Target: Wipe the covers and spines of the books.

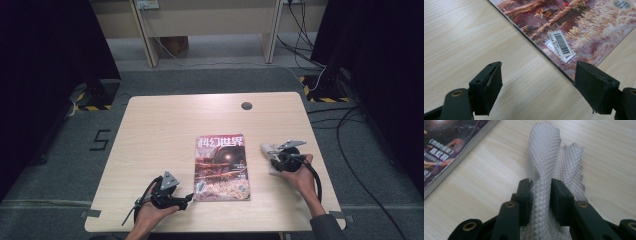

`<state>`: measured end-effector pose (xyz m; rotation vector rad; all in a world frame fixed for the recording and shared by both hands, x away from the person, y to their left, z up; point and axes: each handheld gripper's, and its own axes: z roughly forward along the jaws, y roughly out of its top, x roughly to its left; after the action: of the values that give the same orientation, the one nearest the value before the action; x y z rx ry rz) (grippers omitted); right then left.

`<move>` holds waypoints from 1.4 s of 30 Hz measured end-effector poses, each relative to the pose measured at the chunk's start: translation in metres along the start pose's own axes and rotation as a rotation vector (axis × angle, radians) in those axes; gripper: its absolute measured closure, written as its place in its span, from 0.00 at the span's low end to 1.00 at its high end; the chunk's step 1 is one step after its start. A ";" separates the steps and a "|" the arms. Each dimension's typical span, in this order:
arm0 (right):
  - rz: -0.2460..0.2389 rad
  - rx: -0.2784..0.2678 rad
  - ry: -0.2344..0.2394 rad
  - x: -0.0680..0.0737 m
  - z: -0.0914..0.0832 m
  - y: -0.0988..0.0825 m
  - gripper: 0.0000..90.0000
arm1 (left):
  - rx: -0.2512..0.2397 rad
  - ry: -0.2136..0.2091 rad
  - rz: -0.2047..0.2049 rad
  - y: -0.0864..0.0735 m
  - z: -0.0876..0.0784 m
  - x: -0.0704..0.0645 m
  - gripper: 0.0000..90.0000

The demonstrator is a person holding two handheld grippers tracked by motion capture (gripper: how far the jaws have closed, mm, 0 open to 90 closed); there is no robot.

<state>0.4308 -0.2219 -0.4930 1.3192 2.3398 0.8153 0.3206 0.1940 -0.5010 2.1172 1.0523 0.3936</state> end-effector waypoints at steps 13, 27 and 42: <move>0.041 -0.056 0.012 -0.001 0.002 0.008 0.51 | -0.005 0.001 -0.006 0.000 0.000 0.002 0.24; 0.093 -0.143 0.000 -0.002 -0.023 0.000 0.38 | -0.011 0.008 -0.004 0.003 0.000 0.003 0.24; 0.089 -0.176 0.025 0.016 -0.045 -0.018 0.32 | -0.011 0.007 0.008 0.003 0.000 0.001 0.23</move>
<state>0.3857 -0.2296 -0.4695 1.3521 2.1843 1.0443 0.3232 0.1937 -0.4990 2.1124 1.0442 0.4102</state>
